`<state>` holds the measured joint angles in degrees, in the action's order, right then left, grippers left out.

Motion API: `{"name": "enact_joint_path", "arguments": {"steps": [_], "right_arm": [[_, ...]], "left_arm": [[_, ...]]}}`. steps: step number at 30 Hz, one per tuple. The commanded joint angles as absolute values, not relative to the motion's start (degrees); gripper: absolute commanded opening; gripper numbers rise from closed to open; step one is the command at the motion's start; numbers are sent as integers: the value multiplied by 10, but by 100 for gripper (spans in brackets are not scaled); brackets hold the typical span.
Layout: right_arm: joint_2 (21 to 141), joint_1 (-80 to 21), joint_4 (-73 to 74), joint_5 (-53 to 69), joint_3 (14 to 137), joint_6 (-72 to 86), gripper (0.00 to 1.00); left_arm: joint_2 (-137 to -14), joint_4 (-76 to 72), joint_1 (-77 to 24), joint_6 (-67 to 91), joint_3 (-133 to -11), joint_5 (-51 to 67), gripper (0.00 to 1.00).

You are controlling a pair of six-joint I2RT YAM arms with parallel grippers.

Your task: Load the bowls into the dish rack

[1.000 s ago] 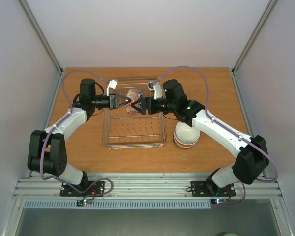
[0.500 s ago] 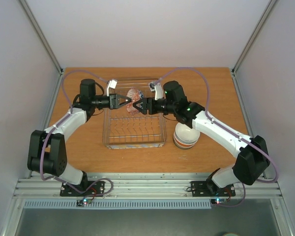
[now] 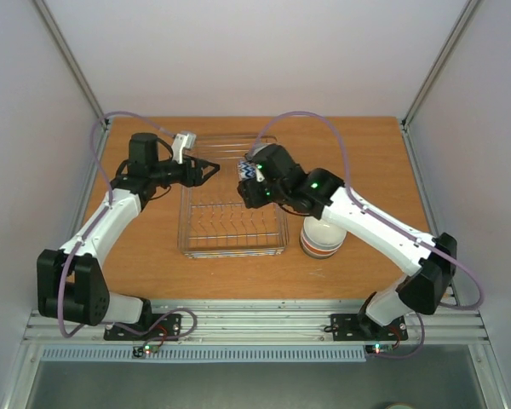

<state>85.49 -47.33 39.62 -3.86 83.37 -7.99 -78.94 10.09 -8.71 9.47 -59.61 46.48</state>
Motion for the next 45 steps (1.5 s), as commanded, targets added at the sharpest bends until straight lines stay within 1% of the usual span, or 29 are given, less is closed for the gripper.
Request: {"name": "enact_joint_path", "arguments": {"steps": [1,6,11,31,32,33,35,36,38,39,42,44,45], "right_arm": [[912,-525,519,-204,906,-120,1],[964,-552,588,-291,937,-98,1],[986,-553,615,-330,936,-77,1],[1087,-554,600,-304,916,-62,2],[1092,-554,600,-300,916,-61,6],[1094,-554,600,-296,915,-58,15],[1095,-554,596,-285,910,-56,43],[1093,-554,593,-279,909,-55,53],[1090,-554,588,-276,907,-56,68],[1088,-554,587,-277,907,-56,74],[1077,-554,577,-277,904,-65,81],[1070,-554,568,-271,901,-72,93],[1066,-554,563,-266,899,-76,98]], "left_arm": [[-793,127,-83,61,-603,428,59],[-799,127,-81,61,-602,427,59],[-804,128,-79,62,-602,435,59],[-819,130,-77,60,-603,445,59],[-819,130,-77,60,-603,445,59],[-820,130,-77,59,-603,446,59],[-821,131,-77,59,-604,448,59],[-822,132,-77,57,-604,449,59],[-826,132,-77,56,-605,453,59],[-829,132,-77,57,-606,455,59],[-834,134,-78,56,-608,459,59],[-834,135,-77,55,-608,460,59],[-834,136,-77,54,-608,459,59]]}}
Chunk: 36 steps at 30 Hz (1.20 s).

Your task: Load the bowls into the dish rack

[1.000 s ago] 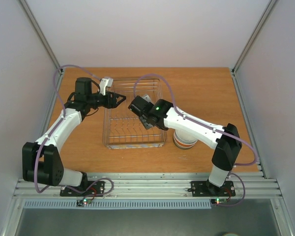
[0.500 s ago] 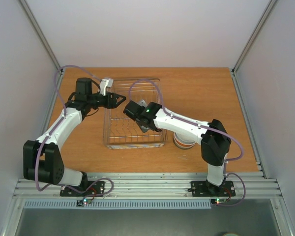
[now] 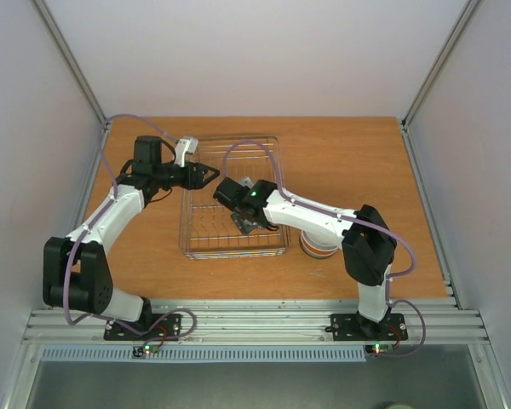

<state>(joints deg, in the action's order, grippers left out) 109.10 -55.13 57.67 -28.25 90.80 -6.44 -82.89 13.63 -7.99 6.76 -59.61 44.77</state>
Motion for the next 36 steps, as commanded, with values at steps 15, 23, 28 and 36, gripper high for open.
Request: {"name": "enact_joint_path", "arguments": {"steps": [15,23,28,36], "right_arm": [[757,-518,569,-302,811,-34,95],[637,-342,612,-196,638,88,64],[619,-316,611,-188,589,115,62],[628,-277,579,-156,523,129,57]], "left_arm": [[-837,142,-77,48,-609,458,59],[-840,142,-77,52,-609,467,59],[-840,139,-77,53,-608,473,59],[-839,141,-77,54,-608,473,59]]}}
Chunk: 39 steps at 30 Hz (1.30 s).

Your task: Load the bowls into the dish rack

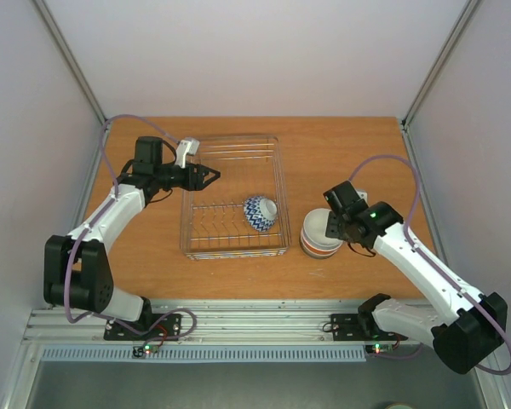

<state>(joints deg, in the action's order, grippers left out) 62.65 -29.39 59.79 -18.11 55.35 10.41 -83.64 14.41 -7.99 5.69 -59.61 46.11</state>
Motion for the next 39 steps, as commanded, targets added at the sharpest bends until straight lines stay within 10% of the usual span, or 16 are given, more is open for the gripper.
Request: {"name": "enact_joint_path", "arguments": {"steps": [1,18,29,39], "right_arm": [[630,-272,573,-151,514,130,56],[635,-256,550,-155,502,123,38],[623,-256,570,-176,515,123,2],[565,-257,612,-194,569,86,1]], "left_arm": [[-838,140,-77,54,-607,473,59],[-848,141,-77,54,-608,470,59],[-852,142,-77,53,-608,469,59],[-854,158,-83,53,-618,439,59]]}}
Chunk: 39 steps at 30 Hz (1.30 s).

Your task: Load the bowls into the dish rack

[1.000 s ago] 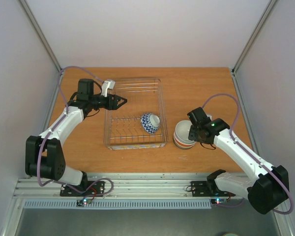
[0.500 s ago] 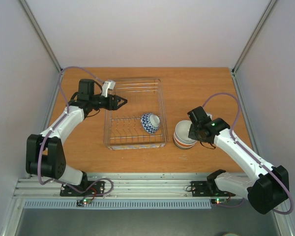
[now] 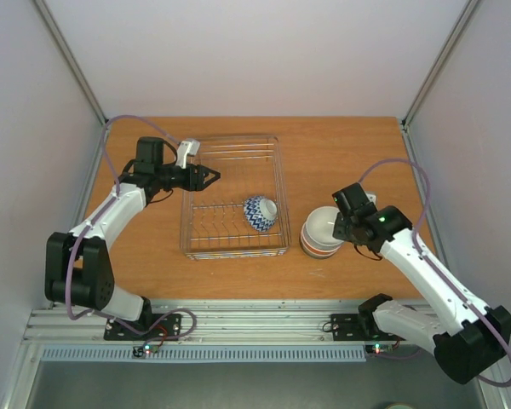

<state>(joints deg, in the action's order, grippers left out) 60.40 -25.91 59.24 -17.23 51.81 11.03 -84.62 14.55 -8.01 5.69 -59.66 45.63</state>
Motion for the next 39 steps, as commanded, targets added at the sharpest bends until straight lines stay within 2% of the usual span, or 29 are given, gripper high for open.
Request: {"name": "enact_joint_path", "arguments": {"steps": [1,8,17,33,39], "right_arm": [[560,-257,612,-190,578,78,1],[572,-289,586,-170,646,45,1],[737,-409,538,-236,783,-1,1],[963,-445,476,-212,968,-65,1],[996,-463,472,-210,1020,-72,1]], "left_arm": [[-854,163,-84,52,-622,433,59],[-850,232,-114,44,-664,381,61],[-814,243,-134,85,-686,472,63],[-820,237,-136,85,-676,476,62],[-827,235,-136,81,-672,468,62]]}}
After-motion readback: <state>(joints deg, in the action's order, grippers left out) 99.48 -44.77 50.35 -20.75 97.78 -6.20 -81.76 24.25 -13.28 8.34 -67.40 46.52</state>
